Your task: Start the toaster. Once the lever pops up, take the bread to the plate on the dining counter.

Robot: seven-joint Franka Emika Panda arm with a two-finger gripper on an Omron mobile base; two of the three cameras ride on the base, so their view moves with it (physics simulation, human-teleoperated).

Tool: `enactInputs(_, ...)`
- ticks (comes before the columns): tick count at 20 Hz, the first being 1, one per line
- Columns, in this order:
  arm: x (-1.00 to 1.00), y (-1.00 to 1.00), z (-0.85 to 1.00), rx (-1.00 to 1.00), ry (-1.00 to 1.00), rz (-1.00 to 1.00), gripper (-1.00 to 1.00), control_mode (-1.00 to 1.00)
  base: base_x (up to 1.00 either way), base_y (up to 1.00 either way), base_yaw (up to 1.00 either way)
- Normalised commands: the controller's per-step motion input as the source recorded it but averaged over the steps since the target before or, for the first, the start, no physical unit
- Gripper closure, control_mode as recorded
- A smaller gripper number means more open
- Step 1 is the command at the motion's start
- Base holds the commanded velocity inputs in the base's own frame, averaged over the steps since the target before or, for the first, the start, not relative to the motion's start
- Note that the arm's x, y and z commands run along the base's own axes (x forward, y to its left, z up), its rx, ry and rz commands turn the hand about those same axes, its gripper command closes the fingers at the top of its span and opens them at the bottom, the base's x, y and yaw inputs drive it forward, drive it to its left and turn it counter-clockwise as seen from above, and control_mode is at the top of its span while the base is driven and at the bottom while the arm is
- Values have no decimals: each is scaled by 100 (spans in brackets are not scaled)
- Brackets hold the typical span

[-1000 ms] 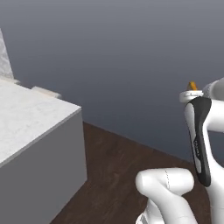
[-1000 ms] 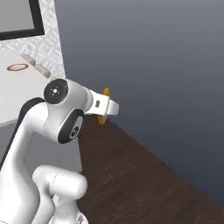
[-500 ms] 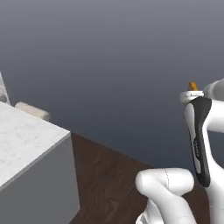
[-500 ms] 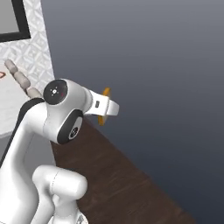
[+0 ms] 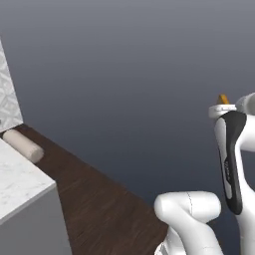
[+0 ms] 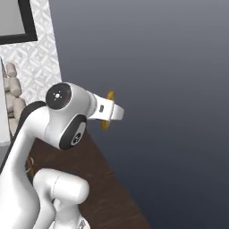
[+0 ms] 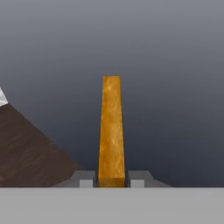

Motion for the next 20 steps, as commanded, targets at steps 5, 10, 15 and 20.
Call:
enactInputs(5,0,0,0,0,0,0,100,100,100,-32,47)
enactInputs(10,0,0,0,0,0,0,100,100,100,-29,46)
enactInputs(15,0,0,0,0,0,0,100,100,100,-20,45)
enactInputs(20,0,0,0,0,0,0,100,100,100,-11,44)
